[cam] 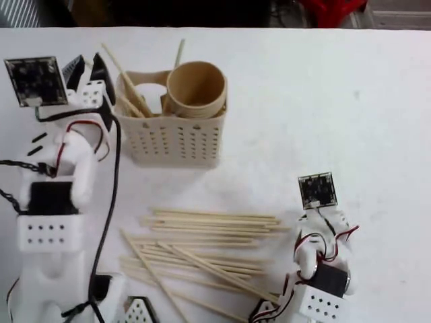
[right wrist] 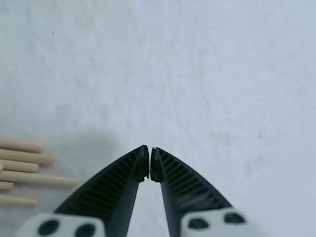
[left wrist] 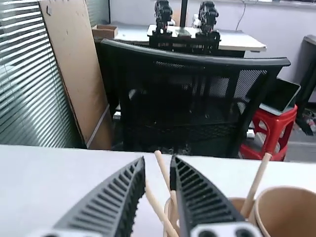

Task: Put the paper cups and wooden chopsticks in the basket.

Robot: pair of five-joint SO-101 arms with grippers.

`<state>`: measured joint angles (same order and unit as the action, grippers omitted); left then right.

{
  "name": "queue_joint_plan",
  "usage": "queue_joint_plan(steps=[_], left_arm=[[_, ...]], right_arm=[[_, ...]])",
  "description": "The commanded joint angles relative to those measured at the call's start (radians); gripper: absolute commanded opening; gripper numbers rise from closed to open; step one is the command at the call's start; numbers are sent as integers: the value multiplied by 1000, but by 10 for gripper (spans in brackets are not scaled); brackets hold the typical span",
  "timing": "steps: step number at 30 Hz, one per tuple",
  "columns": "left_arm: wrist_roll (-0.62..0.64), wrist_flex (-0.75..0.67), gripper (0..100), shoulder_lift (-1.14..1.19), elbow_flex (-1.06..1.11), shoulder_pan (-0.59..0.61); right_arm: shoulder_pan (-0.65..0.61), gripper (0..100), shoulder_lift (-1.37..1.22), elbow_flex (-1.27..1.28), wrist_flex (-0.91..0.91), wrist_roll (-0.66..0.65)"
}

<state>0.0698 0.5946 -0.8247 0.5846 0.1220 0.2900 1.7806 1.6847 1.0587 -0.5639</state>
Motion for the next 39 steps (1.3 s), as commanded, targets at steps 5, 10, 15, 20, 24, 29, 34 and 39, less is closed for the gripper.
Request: queue_joint_plan(steps=[5,10,15,20,24,29,34,39], left_arm=[[-17,361,101,-30,-342,-2],[-250,621,98,-24,-440,-209],[-468,836,98,-5,-354,-507],[-605,786,98,176,-158,-565],[-752,743,98,341,-117,-598],[-756,606,103,513,-100,-650],[-758,428,139,677,-52,-679],[-789,370,138,817,-63,-677]], right_arm=[[7,25,10,6,7,-5],[7,25,10,6,7,-5],[7,25,10,6,7,-5],[7,25,10,6,7,-5],[7,25,10,6,7,-5],[7,25,10,6,7,-5],[7,25,10,6,7,-5],[7,25,10,6,7,-5]])
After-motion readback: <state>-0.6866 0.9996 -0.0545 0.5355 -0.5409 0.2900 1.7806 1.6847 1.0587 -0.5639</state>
